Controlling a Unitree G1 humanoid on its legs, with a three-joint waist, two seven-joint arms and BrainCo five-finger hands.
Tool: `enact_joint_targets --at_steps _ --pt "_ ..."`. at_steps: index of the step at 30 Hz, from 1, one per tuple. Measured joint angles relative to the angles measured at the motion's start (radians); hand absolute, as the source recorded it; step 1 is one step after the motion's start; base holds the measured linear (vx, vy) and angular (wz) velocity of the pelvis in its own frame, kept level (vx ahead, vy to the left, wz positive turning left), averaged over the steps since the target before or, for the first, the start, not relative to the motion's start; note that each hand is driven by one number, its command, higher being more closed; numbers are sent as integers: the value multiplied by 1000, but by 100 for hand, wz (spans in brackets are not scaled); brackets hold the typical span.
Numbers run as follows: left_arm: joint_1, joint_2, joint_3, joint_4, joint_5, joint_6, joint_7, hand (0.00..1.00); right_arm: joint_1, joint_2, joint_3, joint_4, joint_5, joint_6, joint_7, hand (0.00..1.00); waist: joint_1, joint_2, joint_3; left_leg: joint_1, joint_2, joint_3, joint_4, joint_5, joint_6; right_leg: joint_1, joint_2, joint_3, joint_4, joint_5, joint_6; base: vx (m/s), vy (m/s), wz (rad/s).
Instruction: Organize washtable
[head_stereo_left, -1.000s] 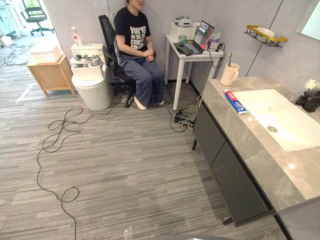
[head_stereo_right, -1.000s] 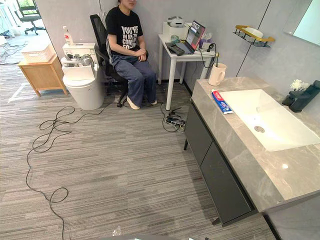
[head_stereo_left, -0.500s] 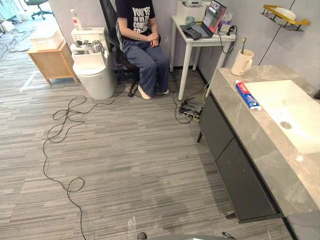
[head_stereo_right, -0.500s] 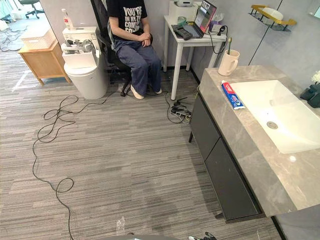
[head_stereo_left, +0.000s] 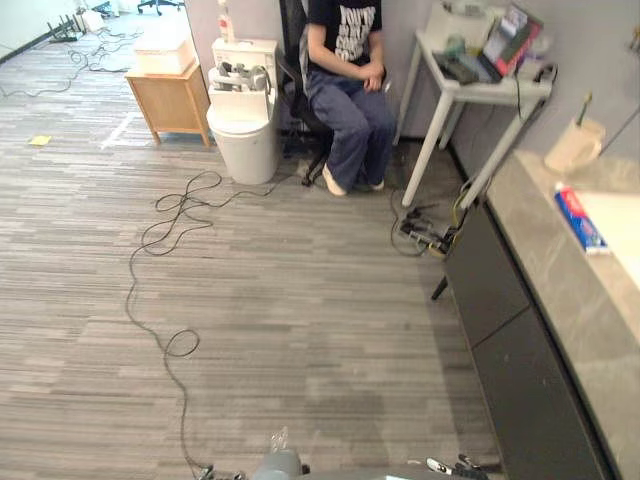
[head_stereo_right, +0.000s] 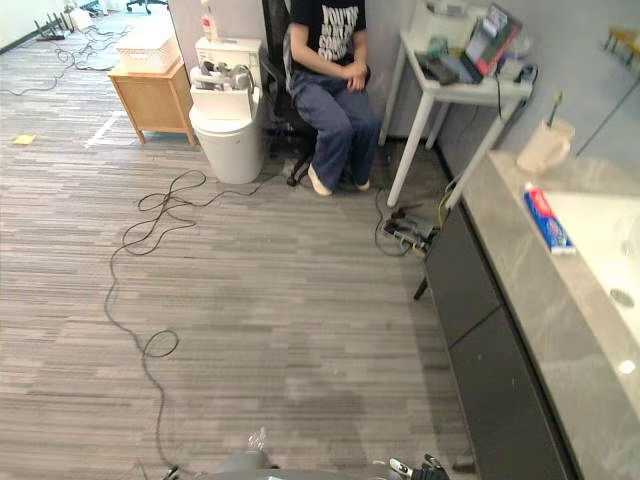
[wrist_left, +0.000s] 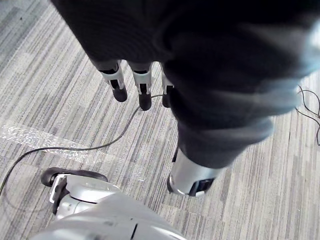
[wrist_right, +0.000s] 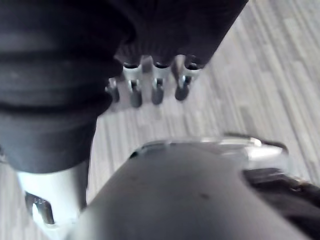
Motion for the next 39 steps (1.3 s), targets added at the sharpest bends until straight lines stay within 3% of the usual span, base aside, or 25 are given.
enact_joint_targets --at_steps 2,5,6,7,8,9,10,11,13,15,17,18,19,20,22,23,25,26,27,29,30,33,35,36,39 --pt "-22 0 -2 0 8 2 0 0 0 -2 -10 -4 20 -2 1 0 -2 1 0 53 -29 -16 -81 3 -1 -65 12 -101 -176 7 -10 511 86 30" --pt "-17 -21 9 -5 31 3 -7 0 7 -18 -12 -7 35 8 -1 0 -11 48 -18 181 -21 -22 -169 -7 -24 -84 87 -214 -342 74 -119 717 71 40" --pt "-23 -27 16 -3 38 3 -12 0 15 -13 -15 -15 38 13 -2 0 -36 45 -29 171 -27 -19 -48 -24 -64 -63 121 -216 -391 159 -231 893 98 40" --pt "-47 -57 59 4 40 9 -16 0 13 -36 -23 -41 41 12 0 0 -43 105 -34 94 23 -10 208 -11 -105 -10 155 -232 -390 119 -255 1052 109 31" --pt "-61 -71 85 2 40 12 -16 0 13 -37 -21 -58 45 9 0 0 -45 121 -35 26 39 -1 354 68 -120 14 164 -228 -396 80 -256 671 78 -6" --pt "-69 -91 110 -5 39 14 -16 0 8 -39 -14 -85 49 8 -3 0 -43 138 -27 -55 53 6 551 249 -124 62 189 -197 -415 52 -243 660 48 -56" --pt "-64 -113 128 -33 38 13 -16 0 2 -47 -8 -103 56 10 -3 0 -27 147 -19 -140 108 39 755 386 -149 140 232 -145 -454 31 -226 831 78 -112" --pt "-64 -112 137 -50 35 15 -15 0 -4 -45 -3 -98 65 10 -8 0 -7 151 -16 -204 167 80 898 349 -114 227 259 -80 -478 9 -214 827 99 -133" --pt "-60 -99 145 -81 31 13 -13 0 -20 -15 17 -78 75 12 -22 0 26 105 -14 -316 207 97 948 272 -74 341 259 36 -539 1 -201 828 176 -143" --pt "-54 -86 144 -102 26 10 -9 0 -58 32 71 -69 76 13 -30 0 33 57 -16 -444 181 42 805 179 -56 429 220 185 -610 11 -185 756 301 -193" --pt "-55 -96 140 -93 18 10 2 0 -99 44 113 -65 76 11 -30 0 63 58 -11 -472 122 -98 487 151 -74 425 175 319 -581 16 -156 649 537 -246" --pt "-47 -116 129 -75 11 10 8 0 -114 44 143 -64 76 6 -29 0 84 106 -19 -428 96 -281 230 186 -119 405 162 401 -538 3 -89 527 659 -236" --pt "-34 -132 119 -61 3 9 9 0 -116 42 162 -68 76 2 -28 0 86 133 -25 -405 103 -375 124 245 -199 400 169 433 -525 -14 -54 550 776 -249" --pt "-45 -101 119 -28 -3 13 11 0 -121 63 205 -57 75 4 -23 0 77 108 -21 -393 77 -313 203 187 -203 398 125 512 -515 -26 -10 351 571 -176" --pt "-62 -92 110 -37 -3 -8 19 0 -121 64 218 -65 74 5 -11 0 53 107 -23 -385 103 -218 251 155 -191 359 153 591 -528 24 -2 267 509 -169" --pt "-66 -87 109 -41 -3 -7 24 0 -120 64 232 -74 74 -1 -11 0 55 95 -24 -375 101 -152 294 140 -168 302 147 618 -525 114 20 134 502 -252" --pt "-51 -84 98 -26 -3 4 26 0 -120 63 230 -81 75 -12 -9 0 59 93 -29 -303 140 0 294 100 -127 276 113 590 -532 174 38 74 474 -279" --pt "-49 -70 62 -26 -2 2 26 0 -116 64 236 -80 75 -6 -8 0 53 91 -31 -257 163 117 258 87 -103 236 68 434 -490 165 37 -22 391 -241" --pt "-64 -58 31 -23 -3 2 25 0 -100 62 227 -74 74 -9 -7 0 56 87 -32 -217 164 197 213 86 -101 209 0 201 -455 155 22 -44 350 -217" --pt "-62 -53 26 -17 -3 1 24 0 -96 56 225 -60 70 -4 -6 0 56 89 -32 -163 164 288 158 85 -100 217 -51 -37 -450 140 -10 -90 213 -199" --pt "-61 -38 25 -3 -4 3 23 0 -99 49 225 -39 64 -6 -1 0 56 89 -32 -148 161 308 145 85 -99 226 -48 -88 -473 140 -12 -130 128 -188" --pt "-60 -13 19 27 -6 4 24 0 -113 14 201 -5 64 -7 -1 0 56 96 -29 -154 168 315 146 55 -62 237 -54 -101 -541 153 -31 -115 -35 -140" --pt "-60 2 3 32 -14 4 25 0 -113 -5 161 12 64 -6 -2 0 53 93 -30 -172 177 320 164 38 -73 240 -77 -103 -568 163 -21 -75 -121 -69" --pt "-64 2 -1 34 -18 4 25 0 -113 -23 140 20 64 0 -2 0 54 102 -24 -171 195 323 174 33 -83 246 -76 -134 -574 189 15 -46 -183 -44" --pt "-52 -18 0 57 -26 3 25 0 -95 -76 99 56 76 10 -3 0 30 120 -31 -114 223 329 97 66 -149 268 -36 -150 -582 189 28 -5 -250 -22"
